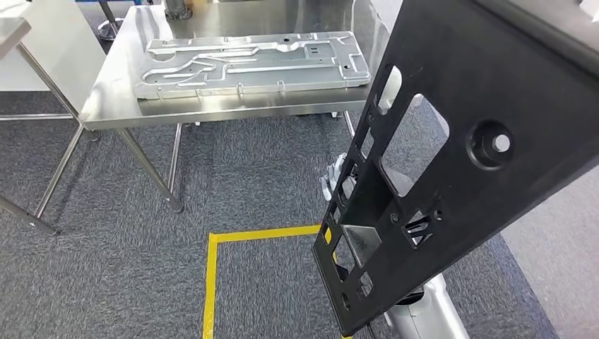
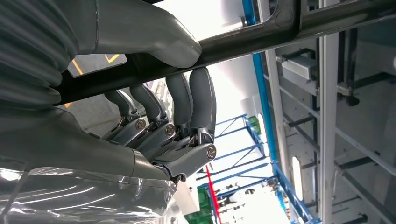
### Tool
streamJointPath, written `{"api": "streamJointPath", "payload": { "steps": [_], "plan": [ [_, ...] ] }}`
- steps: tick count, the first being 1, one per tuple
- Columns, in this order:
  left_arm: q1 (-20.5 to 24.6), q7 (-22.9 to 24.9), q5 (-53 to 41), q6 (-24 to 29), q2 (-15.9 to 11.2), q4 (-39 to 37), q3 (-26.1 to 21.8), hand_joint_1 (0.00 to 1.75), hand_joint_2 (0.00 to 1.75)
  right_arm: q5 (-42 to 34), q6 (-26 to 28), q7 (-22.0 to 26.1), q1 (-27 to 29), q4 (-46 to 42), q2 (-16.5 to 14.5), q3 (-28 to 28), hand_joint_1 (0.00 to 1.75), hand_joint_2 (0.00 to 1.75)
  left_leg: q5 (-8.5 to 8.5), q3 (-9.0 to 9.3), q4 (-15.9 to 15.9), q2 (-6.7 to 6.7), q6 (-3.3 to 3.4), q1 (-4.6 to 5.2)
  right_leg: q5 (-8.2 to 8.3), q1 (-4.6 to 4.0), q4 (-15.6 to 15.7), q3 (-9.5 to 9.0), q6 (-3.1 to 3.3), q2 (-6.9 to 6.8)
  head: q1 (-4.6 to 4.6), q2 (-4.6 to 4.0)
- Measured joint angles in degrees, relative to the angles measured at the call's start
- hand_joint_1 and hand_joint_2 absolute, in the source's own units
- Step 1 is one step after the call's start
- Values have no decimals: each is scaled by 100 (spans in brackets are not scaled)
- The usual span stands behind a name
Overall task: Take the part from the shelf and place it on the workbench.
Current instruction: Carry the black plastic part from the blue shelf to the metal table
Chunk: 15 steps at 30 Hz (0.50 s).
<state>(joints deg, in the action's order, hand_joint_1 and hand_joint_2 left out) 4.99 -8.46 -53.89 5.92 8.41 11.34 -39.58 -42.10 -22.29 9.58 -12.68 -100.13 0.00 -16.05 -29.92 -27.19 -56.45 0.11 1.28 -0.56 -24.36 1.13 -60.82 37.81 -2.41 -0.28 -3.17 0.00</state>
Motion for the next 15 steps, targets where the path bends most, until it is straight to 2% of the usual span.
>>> {"api": "streamJointPath", "payload": {
  "steps": [1,4,5,6,7,9,10,11,12,13,14,15],
  "plan": [
    [3,-2,9,8,1,0,-2,0,175,-1,1,0,2,4,0,-1,164,175,-53,35,7,-2,-42,-1,101,-16,194,-60,41,-15,2,0],
    [8,-16,22,26,1,0,-5,0,175,-3,1,2,13,9,3,-2,164,175,-102,111,-42,-15,-163,-4,59,-41,270,-139,201,3,4,0],
    [9,-23,17,26,1,0,-5,0,175,-5,1,5,12,8,5,-2,164,175,-101,96,-157,-17,-189,-8,29,-35,287,-197,245,16,4,0],
    [12,-29,11,23,1,0,-5,0,175,-10,1,10,6,8,5,-2,164,175,-133,-3,-362,-17,-211,-14,-6,-34,300,-261,285,24,4,0],
    [14,-33,3,18,1,0,-5,0,175,-18,2,15,4,8,6,-2,164,175,-219,-187,-679,-17,-225,-20,-47,-35,313,-325,319,28,4,0],
    [9,-37,-12,3,1,0,-5,0,175,-33,5,25,11,9,10,-2,164,175,-507,-688,-1408,-16,-242,-20,-142,-56,314,-422,361,35,3,0],
    [5,-37,-17,-4,1,0,-5,0,175,-37,9,32,28,9,14,-2,164,175,-627,-909,-1655,-16,-238,-19,-193,-70,314,-477,371,43,3,0],
    [4,-37,-23,-8,1,0,-6,0,175,-38,14,43,46,9,18,-2,164,175,-646,-1048,-1729,-16,-226,-16,-246,-86,314,-543,376,50,3,0],
    [4,-35,-28,-11,1,0,-7,0,175,-39,20,54,63,9,22,-2,164,175,-538,-1091,-1605,-16,-203,-10,-304,-104,314,-623,379,59,3,0],
    [4,-32,-33,-12,0,0,-7,0,175,-40,28,66,75,9,25,-2,164,175,-299,-1049,-1303,-15,-163,4,-367,-121,315,-714,380,64,3,0],
    [0,-27,-40,-13,-5,0,-7,0,175,-41,40,80,84,9,26,-1,164,175,32,-967,-912,-14,-102,27,-429,-131,320,-796,380,68,3,0],
    [-9,-22,-44,-13,-16,0,-7,0,175,-42,52,93,92,11,29,-1,164,175,266,-896,-600,-10,-50,59,-485,-142,323,-868,368,76,5,0]
  ]
}}
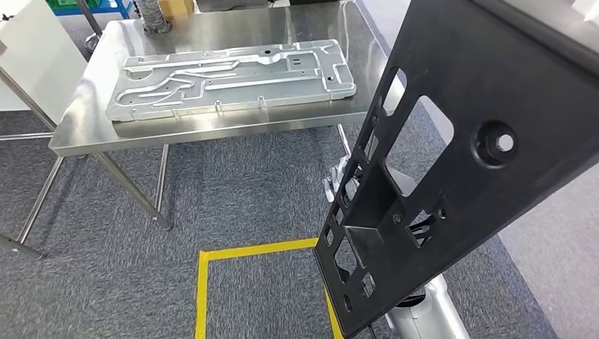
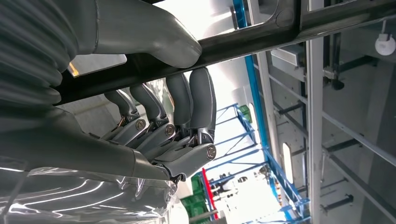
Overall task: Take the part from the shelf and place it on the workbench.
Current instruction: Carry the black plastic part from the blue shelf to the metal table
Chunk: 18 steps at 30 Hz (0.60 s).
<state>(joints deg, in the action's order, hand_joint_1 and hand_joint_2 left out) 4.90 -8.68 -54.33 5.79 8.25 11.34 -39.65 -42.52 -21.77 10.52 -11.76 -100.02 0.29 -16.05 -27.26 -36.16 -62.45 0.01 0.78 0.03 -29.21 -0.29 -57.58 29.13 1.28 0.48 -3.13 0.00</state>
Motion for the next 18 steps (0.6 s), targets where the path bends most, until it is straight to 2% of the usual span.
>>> {"api": "streamJointPath", "payload": {
  "steps": [1,2,3,5,6,7,8,10,11,12,13,15,16,17,18],
  "plan": [
    [-3,3,-7,-1,-9,0,0,0,175,-1,11,15,9,-1,3,1,164,175,144,58,223,10,47,33,-49,-1,5,-46,-25,9,1,0],
    [-6,6,-14,-4,-16,0,0,0,175,0,21,27,25,-1,7,1,164,175,206,79,340,18,83,59,-77,2,2,-83,-57,18,1,0],
    [-8,9,-20,-7,-20,0,0,0,175,1,23,38,42,-3,11,1,164,175,167,104,369,27,101,73,-83,1,-8,-115,-98,25,0,0],
    [-6,14,-31,-11,-9,0,0,0,175,5,25,56,71,-20,21,2,164,175,205,236,482,30,144,51,-105,6,-82,-153,-164,22,-1,0],
    [-1,16,-34,-14,-5,0,0,0,175,7,24,66,77,-32,27,3,164,175,203,316,516,29,162,33,-147,11,-206,-113,-196,18,-1,0],
    [9,17,-39,-19,2,0,0,0,175,10,25,78,83,-43,33,4,164,175,194,386,545,27,174,15,-240,20,-443,3,-227,13,0,0],
    [18,18,-44,-25,5,0,1,0,175,12,26,91,97,-49,41,7,164,175,168,430,559,26,184,8,-362,38,-774,197,-260,7,1,0],
    [31,20,-60,-36,11,0,2,0,175,19,28,118,153,-52,64,10,164,175,92,503,562,31,183,-11,-626,83,-1440,703,-322,1,0,0],
    [32,21,-70,-40,11,0,2,0,175,21,28,126,187,-52,77,11,164,175,46,549,561,35,173,-20,-660,108,-1581,885,-346,-4,0,0],
    [30,23,-79,-44,13,0,3,0,175,24,28,132,213,-52,89,12,164,175,-3,609,561,39,158,-32,-574,133,-1518,968,-368,-11,0,0],
    [28,26,-87,-48,16,0,4,0,175,25,28,138,228,-53,98,13,164,175,-58,682,561,41,135,-45,-357,154,-1255,948,-385,-21,0,0],
    [34,30,-96,-54,26,0,11,0,175,26,28,153,242,-54,116,18,164,175,-182,829,551,43,71,-64,215,178,-503,771,-403,-53,0,0],
    [45,32,-99,-58,30,0,17,0,175,30,30,160,248,-54,124,21,164,175,-240,879,551,42,30,-65,375,169,-245,698,-375,-69,0,0],
    [59,35,-101,-61,31,0,23,0,175,35,33,164,256,-58,131,24,164,175,-290,915,558,39,-14,-63,457,155,-111,662,-329,-78,1,0],
    [69,37,-103,-63,30,0,29,0,175,39,35,168,261,-65,137,27,164,175,-308,947,546,36,-59,-57,435,141,-93,655,-268,-77,1,0]
  ]
}}
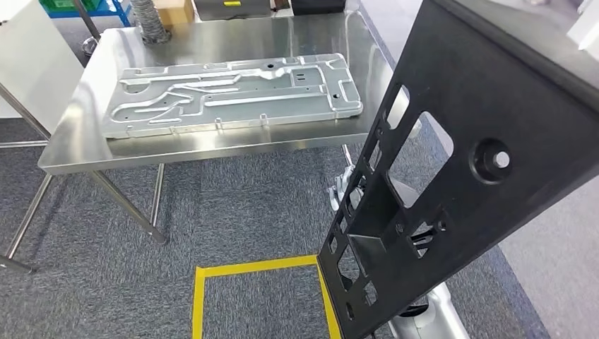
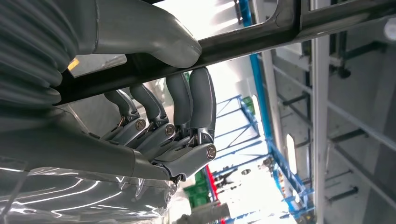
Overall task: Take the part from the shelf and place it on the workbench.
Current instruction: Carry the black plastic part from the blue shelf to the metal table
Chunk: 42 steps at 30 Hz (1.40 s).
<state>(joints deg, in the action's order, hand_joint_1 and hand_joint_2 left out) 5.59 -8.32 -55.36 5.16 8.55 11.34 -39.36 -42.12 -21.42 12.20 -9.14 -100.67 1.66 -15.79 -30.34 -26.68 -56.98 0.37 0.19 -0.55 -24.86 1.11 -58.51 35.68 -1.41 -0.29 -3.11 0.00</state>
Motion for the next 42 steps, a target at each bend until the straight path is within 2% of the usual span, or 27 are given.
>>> {"api": "streamJointPath", "payload": {
  "steps": [3,5,7,8,9,10,12,13,14,18,20,22,23,24,25,26,27,29,30,33,35,37,38,39,40,41,42],
  "plan": [
    [26,3,-6,-2,-1,0,13,0,175,3,1,5,6,-27,9,3,164,175,-36,-12,-209,-9,-107,-12,-25,8,34,-120,160,33,-1,0],
    [46,3,-12,-3,-1,0,20,0,175,3,0,7,8,-43,13,3,164,175,-221,-331,-775,-13,-139,-25,-89,5,53,-213,222,34,-2,0],
    [47,7,-24,-5,-1,0,34,0,175,3,1,8,18,-48,16,3,164,175,-507,-841,-1490,-14,-141,-26,-168,-13,52,-283,249,39,-3,0],
    [39,10,-29,-7,-1,0,41,0,175,3,2,9,28,-48,17,3,164,175,-572,-1037,-1687,-14,-131,-25,-213,-25,52,-326,256,44,-2,0],
    [31,15,-33,-8,-1,0,46,0,175,4,3,9,34,-48,17,3,164,175,-521,-1143,-1688,-14,-111,-22,-260,-39,52,-383,259,51,-2,0],
    [26,20,-34,-10,-1,0,50,0,175,4,5,10,37,-49,17,3,164,175,-338,-1147,-1482,-14,-80,-16,-309,-52,52,-450,258,57,-2,0],
    [21,28,-33,-8,-5,0,51,0,175,5,22,5,23,-49,17,3,164,175,240,-978,-746,-17,8,22,-413,-73,56,-596,246,58,-1,0],
    [20,32,-26,-4,-9,0,52,0,175,5,44,-2,8,-49,17,3,164,175,407,-909,-448,-21,40,50,-457,-80,62,-646,228,60,-1,0],
    [21,34,-17,-1,-12,0,53,0,175,5,72,-14,-13,-49,17,3,164,175,513,-863,-268,-23,71,76,-493,-81,77,-678,200,61,-1,0],
    [4,23,4,5,-16,0,54,0,175,-4,138,-61,-110,-48,20,3,164,175,530,-701,-83,-7,171,69,-513,-82,-92,-707,67,60,-1,0],
    [16,5,7,7,-15,0,55,0,175,-11,151,-64,-170,-49,22,3,164,175,496,-571,-33,-2,215,46,-636,-71,-569,-441,24,57,-1,0],
    [29,-3,5,8,-14,0,55,0,175,-21,169,-66,-186,-47,28,3,164,175,418,-493,-28,5,237,47,-898,-58,-1253,58,-17,57,-1,0],
    [29,-3,4,9,-14,0,55,0,175,-25,179,-66,-179,-45,33,3,164,175,370,-446,-28,10,235,47,-999,-48,-1475,277,-37,56,-1,0],
    [23,-3,3,10,-14,0,55,0,175,-27,183,-66,-172,-44,39,3,164,175,317,-388,-29,17,229,47,-1011,-39,-1518,411,-54,55,-1,0],
    [16,-3,2,10,-11,0,55,0,175,-28,183,-66,-169,-44,44,3,164,175,259,-314,-29,22,218,45,-899,-31,-1357,442,-60,52,-1,0],
    [11,-3,2,10,-7,0,56,0,175,-28,184,-66,-169,-44,48,3,164,175,192,-227,-30,25,202,43,-663,-26,-1032,393,-56,47,-1,0],
    [6,-3,2,9,0,-1,56,0,175,-28,184,-66,-169,-42,52,3,164,175,120,-142,-31,27,180,43,-329,-26,-652,311,-37,38,-1,0],
    [10,-3,2,10,10,-1,56,0,175,-30,186,-67,-169,-36,60,2,164,175,-14,-33,-39,32,115,49,60,-56,-157,195,36,20,2,0],
    [15,-2,2,11,11,-1,56,0,175,-31,187,-67,-166,-34,64,1,164,175,-57,4,-50,30,76,51,118,-71,-88,178,83,20,3,0],
    [35,-4,2,14,7,0,56,0,175,-34,186,-67,-173,-36,73,1,164,175,-92,49,-184,12,-20,49,21,-66,-51,47,217,45,4,0],
    [49,-9,2,14,6,0,57,0,175,-34,187,-63,-186,-37,77,1,164,175,-176,-185,-643,3,-67,37,-59,-48,-6,-103,273,47,2,0],
    [51,-12,2,14,6,-1,58,0,175,-34,190,-57,-179,-37,81,1,164,175,-429,-657,-1329,-2,-116,25,-161,-51,8,-217,297,46,2,0],
    [42,-12,1,14,7,-1,58,0,175,-34,190,-52,-164,-37,84,1,164,175,-562,-889,-1577,-2,-131,22,-217,-53,8,-276,299,51,2,0],
    [29,-11,1,14,7,-1,58,0,175,-34,190,-46,-141,-37,87,1,164,175,-624,-1057,-1668,-2,-131,22,-281,-56,8,-351,299,58,2,0],
    [17,-11,1,13,7,-1,58,0,175,-34,190,-39,-118,-37,90,1,164,175,-566,-1141,-1573,-2,-116,24,-352,-62,8,-441,297,64,2,0],
    [7,-10,2,14,5,0,58,0,175,-35,190,-33,-98,-37,92,1,164,175,-365,-1151,-1311,-2,-80,31,-426,-69,9,-542,292,68,2,0],
    [-1,-10,4,14,3,0,57,0,175,-36,189,-29,-86,-37,93,1,164,175,-25,-1120,-945,-3,-27,43,-503,-77,13,-639,285,67,2,0]
  ]
}}
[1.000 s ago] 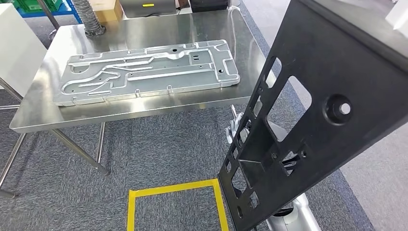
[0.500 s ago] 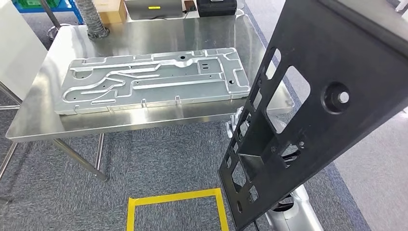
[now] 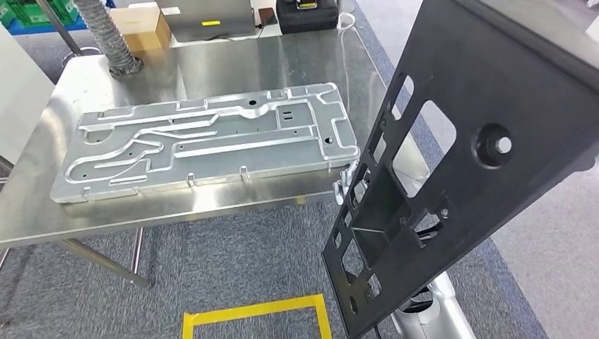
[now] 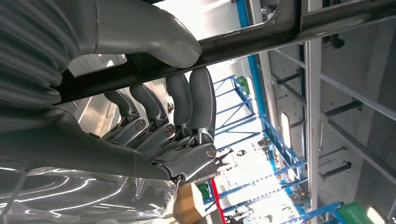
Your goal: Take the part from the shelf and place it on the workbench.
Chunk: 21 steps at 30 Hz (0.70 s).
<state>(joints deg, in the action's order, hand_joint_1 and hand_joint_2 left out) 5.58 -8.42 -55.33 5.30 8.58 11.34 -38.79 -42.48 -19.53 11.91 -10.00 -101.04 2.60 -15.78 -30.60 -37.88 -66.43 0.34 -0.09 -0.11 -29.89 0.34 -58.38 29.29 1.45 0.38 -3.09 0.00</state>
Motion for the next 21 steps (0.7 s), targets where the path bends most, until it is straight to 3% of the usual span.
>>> {"api": "streamJointPath", "payload": {
  "steps": [2,3,6,8,10,12,13,14,16,18,21],
  "plan": [
    [-16,-3,6,1,-8,0,-1,0,175,-2,-5,8,8,3,2,-1,164,175,548,60,532,4,81,48,-131,-14,7,-148,-42,4,0,0],
    [-21,-7,8,-1,-11,-1,0,0,175,-2,-7,9,9,3,3,-3,164,175,689,79,656,5,110,70,-173,-16,17,-200,-74,9,-1,0],
    [-17,-20,12,-2,-10,-2,1,0,175,-6,-9,11,-1,-8,10,-7,164,175,675,230,789,9,178,71,-166,-11,-64,-254,-173,12,-5,0],
    [-6,-28,12,-2,-7,-1,-1,0,175,-12,-12,21,-21,-20,17,-7,164,175,637,378,887,14,228,46,-205,-2,-489,-37,-217,1,-4,0],
    [9,-32,11,-11,-6,0,-1,0,175,-18,-11,27,-22,-26,28,-6,164,175,557,484,923,17,255,40,-442,14,-1177,439,-269,-4,-3,0],
    [11,-31,10,-19,-6,0,-1,0,175,-22,-8,28,-8,-26,43,-5,164,175,446,603,923,24,254,40,-647,32,-1577,868,-315,-6,-3,0],
    [7,-28,9,-24,-5,-1,-1,0,175,-25,-7,28,-3,-26,49,-4,164,175,385,682,923,28,249,40,-603,38,-1525,965,-323,-7,-3,0],
    [3,-26,9,-29,-2,-1,-1,0,175,-28,-8,28,-3,-26,52,-4,164,175,317,772,923,32,240,39,-417,42,-1288,972,-322,-9,-3,0],
    [1,-20,12,-43,7,-2,-1,0,175,-33,-9,29,-3,-22,57,-4,164,175,175,951,912,39,203,43,196,34,-576,866,-287,-11,-5,0],
    [15,-8,16,-52,11,-3,-1,0,175,-39,-9,27,-9,-13,64,-4,164,175,62,1026,910,48,138,48,566,2,-158,804,-201,-12,-4,0],
    [44,7,21,-56,7,-4,-1,0,175,-54,-11,32,-26,-11,75,-3,164,175,23,1053,847,47,39,50,562,-7,-66,720,-63,-7,-6,0]
  ]
}}
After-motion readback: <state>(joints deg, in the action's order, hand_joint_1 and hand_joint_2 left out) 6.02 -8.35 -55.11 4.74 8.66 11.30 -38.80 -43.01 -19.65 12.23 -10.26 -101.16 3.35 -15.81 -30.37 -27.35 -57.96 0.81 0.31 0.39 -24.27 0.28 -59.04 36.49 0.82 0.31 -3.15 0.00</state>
